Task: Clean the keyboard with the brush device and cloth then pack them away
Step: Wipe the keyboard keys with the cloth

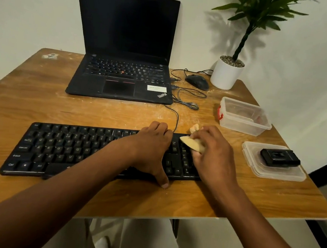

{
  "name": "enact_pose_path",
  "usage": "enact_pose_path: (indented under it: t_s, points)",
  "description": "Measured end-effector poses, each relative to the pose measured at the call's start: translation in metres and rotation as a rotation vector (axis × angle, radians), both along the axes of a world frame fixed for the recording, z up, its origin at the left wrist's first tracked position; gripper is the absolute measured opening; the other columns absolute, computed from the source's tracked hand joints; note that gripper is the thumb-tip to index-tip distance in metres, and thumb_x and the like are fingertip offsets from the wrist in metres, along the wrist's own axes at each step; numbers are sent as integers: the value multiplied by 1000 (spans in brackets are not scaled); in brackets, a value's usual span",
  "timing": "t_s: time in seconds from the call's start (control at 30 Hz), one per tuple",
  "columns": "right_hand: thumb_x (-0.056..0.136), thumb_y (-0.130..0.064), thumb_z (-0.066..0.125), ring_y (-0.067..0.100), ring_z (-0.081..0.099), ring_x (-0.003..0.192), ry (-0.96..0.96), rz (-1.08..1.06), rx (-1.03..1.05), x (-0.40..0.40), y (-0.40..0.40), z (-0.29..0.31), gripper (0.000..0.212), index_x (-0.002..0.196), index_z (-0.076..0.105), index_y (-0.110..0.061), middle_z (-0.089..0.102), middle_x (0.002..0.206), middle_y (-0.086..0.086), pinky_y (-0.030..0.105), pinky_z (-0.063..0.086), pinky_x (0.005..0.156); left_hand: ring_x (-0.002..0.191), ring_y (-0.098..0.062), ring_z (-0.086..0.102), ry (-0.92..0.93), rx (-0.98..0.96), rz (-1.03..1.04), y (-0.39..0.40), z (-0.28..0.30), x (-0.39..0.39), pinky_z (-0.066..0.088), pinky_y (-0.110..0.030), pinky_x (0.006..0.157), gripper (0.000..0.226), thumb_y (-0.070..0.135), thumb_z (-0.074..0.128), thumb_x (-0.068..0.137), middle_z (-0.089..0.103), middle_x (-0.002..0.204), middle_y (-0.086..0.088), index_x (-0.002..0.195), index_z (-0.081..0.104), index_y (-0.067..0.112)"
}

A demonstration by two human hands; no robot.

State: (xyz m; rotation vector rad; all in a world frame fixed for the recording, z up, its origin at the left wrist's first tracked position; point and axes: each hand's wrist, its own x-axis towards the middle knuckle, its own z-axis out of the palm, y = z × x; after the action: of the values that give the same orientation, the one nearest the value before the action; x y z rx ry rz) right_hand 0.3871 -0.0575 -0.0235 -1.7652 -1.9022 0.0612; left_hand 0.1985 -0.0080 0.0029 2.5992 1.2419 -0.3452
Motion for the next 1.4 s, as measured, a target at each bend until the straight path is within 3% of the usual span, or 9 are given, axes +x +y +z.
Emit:
enact_pose_path:
  t_s: [0.17,0.33,0.5,0.77,0.87,0.93,1.03,1.17,1.4]
  points:
    - [79,-6,81,19,58,114,-248,67,-21,28,-25,-4,39,116,78,-18,73,121,0,27,41,96,146,-24,18,4,-2,-1,0,0,0,27,-44,125,130,74,83,64,23,154,-4,160,19,12]
    - [90,-18,75,17,50,117,-183,-88,-68,31,2,8,35,124,74,-20,66,130,0,28,38,94,147,-24,17,0,-8,3,-1,1,0,26,-44,125,131,72,84,65,22,156,-4,160,18,12]
    - [88,-15,76,4,35,109,-212,132,-99,3,-14,3,40,126,73,-26,59,125,-6,23,35,86,148,-25,15,2,-13,5,-1,1,-1,25,-44,125,131,73,84,66,20,158,-4,161,17,13]
    - [93,-24,72,17,52,112,-219,-98,-113,33,10,10,34,126,74,-22,62,126,-2,29,44,94,149,-25,15,1,-12,2,0,0,-1,25,-46,126,131,72,84,65,20,159,-4,161,17,12]
    - [92,-16,71,14,45,124,-234,40,-115,2,2,10,42,132,69,-28,59,139,-7,21,32,96,149,-25,14,3,-19,7,0,0,-1,24,-45,126,131,72,84,65,19,158,-4,161,17,13]
    - [86,-6,74,13,43,127,-212,140,-129,-1,-19,3,52,133,69,-27,61,142,-8,21,32,98,148,-25,15,-1,-20,7,0,-1,-1,25,-45,126,131,72,85,64,20,157,-4,160,18,13]
    - [86,-2,74,4,39,131,-152,81,-143,24,-37,2,57,136,66,-29,60,144,-7,23,34,106,147,-25,16,-5,-11,-1,1,-2,-1,26,-45,126,131,73,84,65,21,157,-3,160,18,13]
    - [92,-2,67,15,48,132,-91,-45,-124,25,-16,9,49,136,66,-25,59,144,1,27,38,109,148,-26,16,-1,-4,-2,2,-3,-1,25,-45,126,132,75,83,64,21,158,-5,160,18,12]
    - [78,11,73,4,45,128,-74,120,-140,20,-44,-1,64,132,70,-23,64,139,-2,15,29,107,150,-26,13,-6,-6,3,1,-3,-3,22,-45,127,134,75,83,65,17,161,-2,162,15,13]
